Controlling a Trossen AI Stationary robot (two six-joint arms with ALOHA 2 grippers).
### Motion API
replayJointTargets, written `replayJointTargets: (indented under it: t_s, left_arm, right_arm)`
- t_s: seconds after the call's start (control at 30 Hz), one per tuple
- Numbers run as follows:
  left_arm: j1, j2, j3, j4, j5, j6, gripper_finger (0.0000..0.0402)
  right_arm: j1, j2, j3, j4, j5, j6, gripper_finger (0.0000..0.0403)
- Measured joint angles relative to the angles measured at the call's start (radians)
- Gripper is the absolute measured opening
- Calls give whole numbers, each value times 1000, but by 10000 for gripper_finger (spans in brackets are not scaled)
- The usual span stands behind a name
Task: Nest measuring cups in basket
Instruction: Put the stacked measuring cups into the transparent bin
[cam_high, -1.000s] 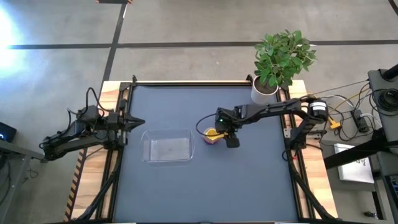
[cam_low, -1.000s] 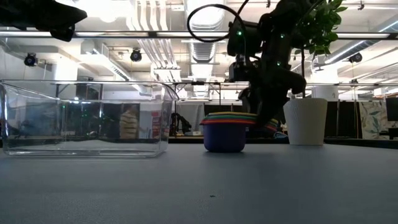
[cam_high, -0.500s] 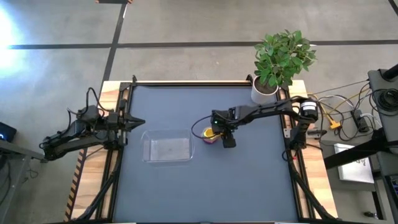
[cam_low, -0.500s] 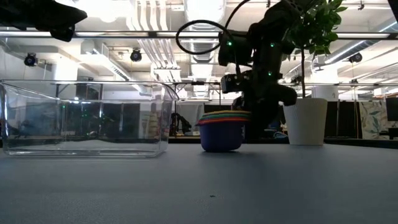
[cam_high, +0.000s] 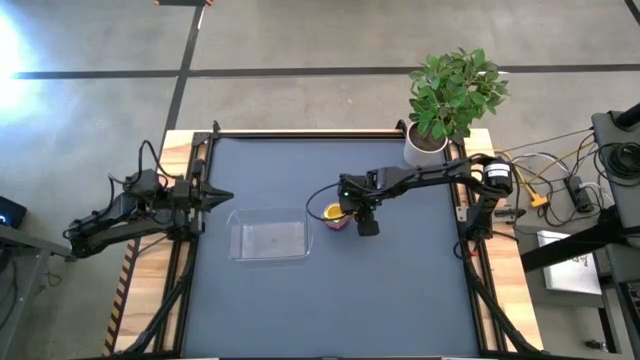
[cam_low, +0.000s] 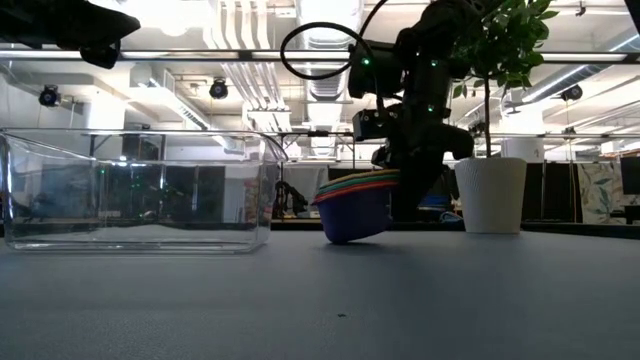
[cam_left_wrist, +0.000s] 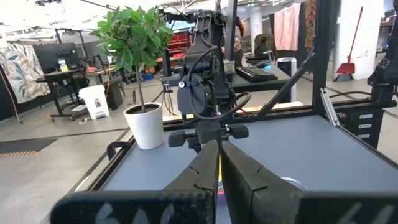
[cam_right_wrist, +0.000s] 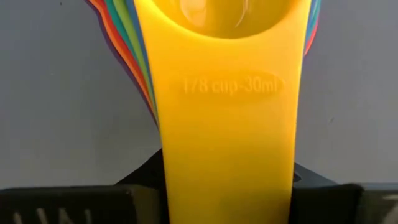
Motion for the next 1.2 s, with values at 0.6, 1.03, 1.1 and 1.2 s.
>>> replayJointTargets:
  t_s: [0.6, 1.03, 1.1, 1.2]
  left_arm:
    - [0, 0, 0, 0, 0, 0, 0]
    - [0, 0, 0, 0, 0, 0, 0]
    - [0, 0, 0, 0, 0, 0, 0]
    - [0, 0, 0, 0, 0, 0, 0]
  right_arm:
    - [13, -2, 1, 29, 2, -25, 121]
    - [28, -84, -7, 66, 1, -8, 119]
    - [28, -96, -15, 65, 1, -6, 119]
    - [32, -116, -24, 68, 3, -5, 119]
